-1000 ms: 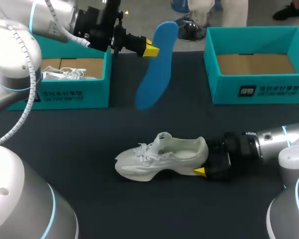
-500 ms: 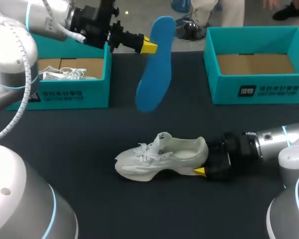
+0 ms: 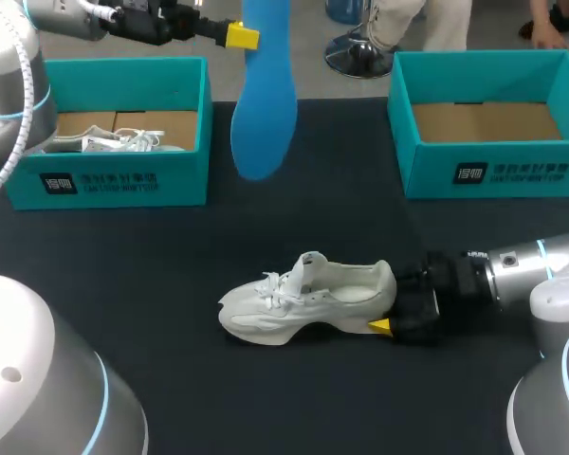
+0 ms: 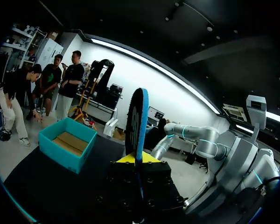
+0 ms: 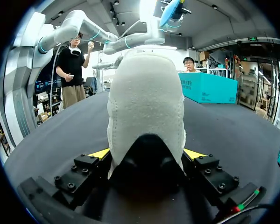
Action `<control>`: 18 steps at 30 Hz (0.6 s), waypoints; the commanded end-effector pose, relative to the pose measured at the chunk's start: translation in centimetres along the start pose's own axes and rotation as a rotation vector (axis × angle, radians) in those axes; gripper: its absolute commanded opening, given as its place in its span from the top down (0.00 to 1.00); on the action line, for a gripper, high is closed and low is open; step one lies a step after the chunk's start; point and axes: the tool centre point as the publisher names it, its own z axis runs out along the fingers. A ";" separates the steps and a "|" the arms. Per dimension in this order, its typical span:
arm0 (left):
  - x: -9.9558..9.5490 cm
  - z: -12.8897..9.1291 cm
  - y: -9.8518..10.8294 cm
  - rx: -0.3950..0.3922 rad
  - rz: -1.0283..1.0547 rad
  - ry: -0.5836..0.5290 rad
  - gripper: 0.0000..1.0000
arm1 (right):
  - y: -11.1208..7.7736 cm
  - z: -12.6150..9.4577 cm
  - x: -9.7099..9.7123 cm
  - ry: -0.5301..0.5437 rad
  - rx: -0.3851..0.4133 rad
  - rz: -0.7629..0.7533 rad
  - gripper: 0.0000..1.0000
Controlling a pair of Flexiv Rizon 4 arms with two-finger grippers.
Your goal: Take the shoe out of the shoebox, open the shoe tongue, remove and reinsert the insole, then place the shoe into the shoebox
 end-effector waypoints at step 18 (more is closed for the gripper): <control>-2.7 -1.4 -3.1 0.139 -0.062 0.089 1.00 | -0.4 0.4 0.0 -0.001 0.003 0.000 1.00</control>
